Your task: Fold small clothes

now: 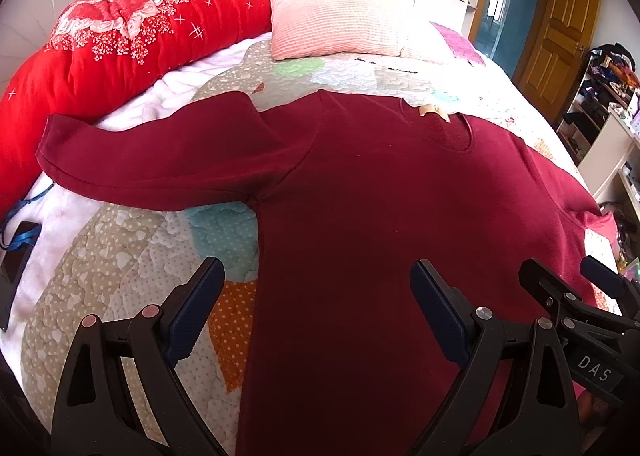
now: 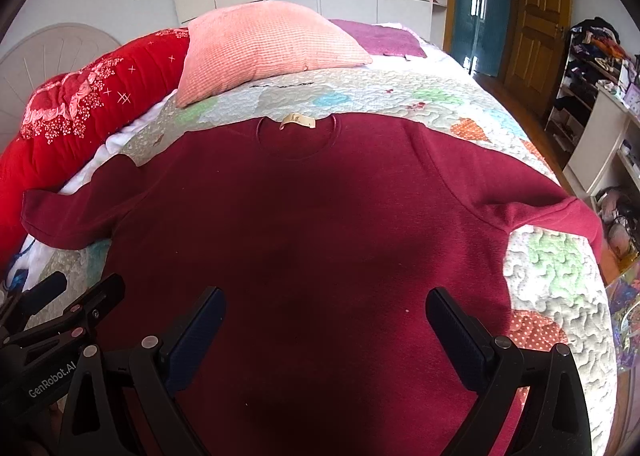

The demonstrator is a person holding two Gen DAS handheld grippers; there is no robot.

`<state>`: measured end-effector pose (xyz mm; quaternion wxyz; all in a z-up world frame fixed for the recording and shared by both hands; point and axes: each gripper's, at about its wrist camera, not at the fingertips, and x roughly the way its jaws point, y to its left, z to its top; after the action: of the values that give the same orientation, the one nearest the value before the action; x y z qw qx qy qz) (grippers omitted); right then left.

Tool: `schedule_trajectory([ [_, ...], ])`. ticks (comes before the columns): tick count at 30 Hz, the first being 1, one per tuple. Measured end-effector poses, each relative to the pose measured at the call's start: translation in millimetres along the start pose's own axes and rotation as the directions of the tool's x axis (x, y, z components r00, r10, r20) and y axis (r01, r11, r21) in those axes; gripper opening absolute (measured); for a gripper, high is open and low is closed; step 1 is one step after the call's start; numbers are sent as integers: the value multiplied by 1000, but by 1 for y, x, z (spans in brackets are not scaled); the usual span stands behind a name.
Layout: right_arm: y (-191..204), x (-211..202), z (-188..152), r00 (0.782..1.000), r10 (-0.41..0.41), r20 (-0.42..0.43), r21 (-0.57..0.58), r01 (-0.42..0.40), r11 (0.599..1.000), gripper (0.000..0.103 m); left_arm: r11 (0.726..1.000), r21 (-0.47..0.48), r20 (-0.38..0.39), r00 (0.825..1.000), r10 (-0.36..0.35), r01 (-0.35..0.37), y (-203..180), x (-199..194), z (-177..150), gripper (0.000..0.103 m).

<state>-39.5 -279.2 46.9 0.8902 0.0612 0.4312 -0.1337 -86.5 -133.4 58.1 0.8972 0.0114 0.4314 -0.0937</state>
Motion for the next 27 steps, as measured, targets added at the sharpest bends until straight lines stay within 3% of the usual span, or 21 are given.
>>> schedule_trajectory([
  [15,10,9,5,1000,7,-13,-16,-7,1000,100,1000,-23,-11,1000,-7,6,15,2,3,94],
  [27,37,24,13,999,35,-30,-44,-37,998,100,986,-157,-27,998,51,-54,100,9,16,94],
])
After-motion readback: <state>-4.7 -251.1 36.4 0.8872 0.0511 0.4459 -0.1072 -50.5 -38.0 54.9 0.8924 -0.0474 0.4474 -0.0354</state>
